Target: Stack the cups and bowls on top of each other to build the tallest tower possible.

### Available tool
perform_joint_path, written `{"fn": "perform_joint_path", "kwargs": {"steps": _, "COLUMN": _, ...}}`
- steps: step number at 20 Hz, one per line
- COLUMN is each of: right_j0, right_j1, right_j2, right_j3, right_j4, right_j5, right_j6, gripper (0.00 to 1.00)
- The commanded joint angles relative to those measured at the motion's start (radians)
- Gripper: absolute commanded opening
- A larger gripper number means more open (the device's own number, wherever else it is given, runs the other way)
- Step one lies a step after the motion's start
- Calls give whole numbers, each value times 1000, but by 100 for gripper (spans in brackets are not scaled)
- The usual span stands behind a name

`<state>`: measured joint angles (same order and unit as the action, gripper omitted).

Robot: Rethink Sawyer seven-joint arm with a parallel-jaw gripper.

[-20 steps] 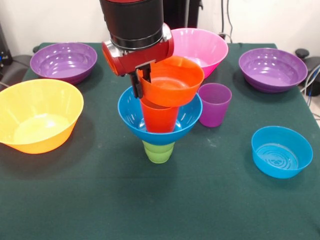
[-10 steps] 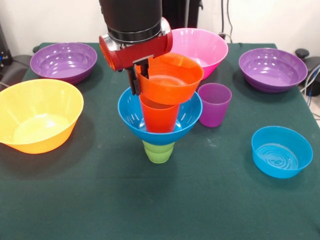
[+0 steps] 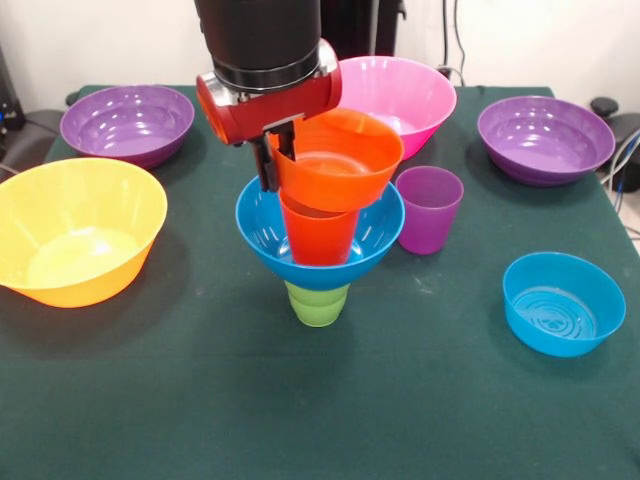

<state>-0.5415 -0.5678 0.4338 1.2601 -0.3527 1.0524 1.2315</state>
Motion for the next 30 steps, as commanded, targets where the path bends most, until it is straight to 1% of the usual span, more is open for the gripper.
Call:
{"fn": "perform_joint_path", "kwargs": {"steps": 1, "right_j0": 28, "right_j1": 26, "right_j2": -30, "right_j3": 13, "right_j4": -67, "right_j5": 12, "right_j6": -1, "gripper": 0}}
{"fn": "perform_joint_path", "kwargs": {"steps": 6, "right_j0": 30, "right_j1": 20, "right_j2": -37, "right_j3": 14, "right_j4": -73, "right_j5": 18, "right_j6": -7, "gripper": 0}}
{"fn": "perform_joint_path", "kwargs": {"steps": 23, "right_j0": 52, "right_j1": 33, "right_j2": -54, "right_j3": 3, "right_j4": -64, "right_j5": 27, "right_j6": 30, "gripper": 0}}
{"fn": "perform_joint_path", "kwargs": {"steps": 24, "right_j0": 54, "right_j1": 34, "right_j2": -57, "right_j3": 2, "right_j4": -63, "right_j5": 31, "right_j6": 29, "gripper": 100}}
{"fn": "perform_joint_path", "kwargs": {"steps": 30, "right_j0": 60, "right_j1": 36, "right_j2": -66, "right_j3": -7, "right_j4": -60, "right_j5": 47, "right_j6": 27, "gripper": 100}}
